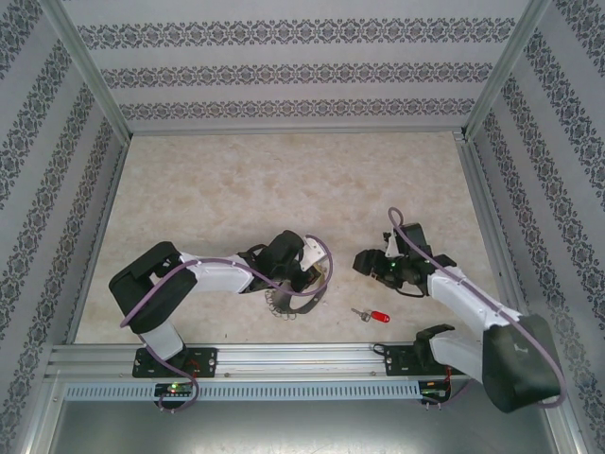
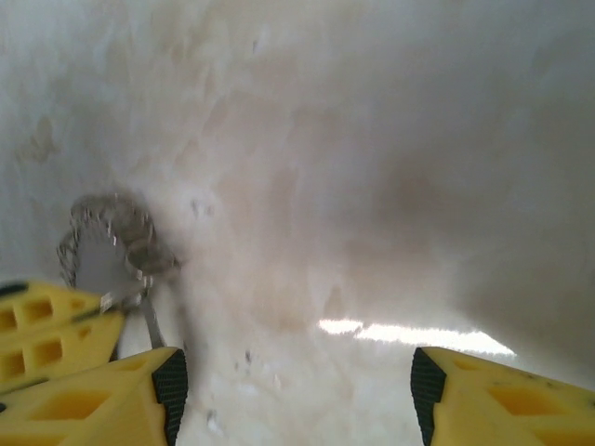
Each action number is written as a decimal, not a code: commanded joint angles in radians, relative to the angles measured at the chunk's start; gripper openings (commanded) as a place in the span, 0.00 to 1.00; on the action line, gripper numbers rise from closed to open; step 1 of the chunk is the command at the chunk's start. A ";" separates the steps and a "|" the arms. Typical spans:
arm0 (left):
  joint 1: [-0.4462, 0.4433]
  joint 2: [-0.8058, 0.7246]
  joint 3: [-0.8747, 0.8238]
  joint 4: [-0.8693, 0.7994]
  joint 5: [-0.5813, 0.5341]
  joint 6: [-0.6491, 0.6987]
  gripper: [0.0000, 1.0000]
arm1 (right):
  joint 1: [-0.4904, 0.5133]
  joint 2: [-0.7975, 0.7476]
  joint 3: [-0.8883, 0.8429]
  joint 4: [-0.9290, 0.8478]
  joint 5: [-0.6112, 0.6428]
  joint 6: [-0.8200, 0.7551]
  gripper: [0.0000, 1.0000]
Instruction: Put the keys on the keyring
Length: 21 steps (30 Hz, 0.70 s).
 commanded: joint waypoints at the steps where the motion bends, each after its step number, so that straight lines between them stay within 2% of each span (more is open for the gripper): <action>1: 0.019 0.008 0.016 0.001 0.017 0.023 0.00 | 0.085 -0.080 -0.014 -0.195 0.142 0.084 0.64; 6: 0.028 0.015 0.015 0.028 0.023 0.019 0.00 | 0.194 -0.224 -0.024 -0.345 0.317 0.253 0.59; 10: 0.031 0.026 0.021 0.042 0.029 0.014 0.00 | 0.236 -0.272 -0.040 -0.389 0.339 0.346 0.54; 16: 0.034 0.033 0.020 0.060 0.038 0.003 0.00 | 0.344 -0.219 -0.023 -0.423 0.392 0.411 0.46; 21: 0.036 0.025 0.011 0.076 0.036 -0.001 0.00 | 0.444 -0.212 -0.024 -0.420 0.399 0.475 0.46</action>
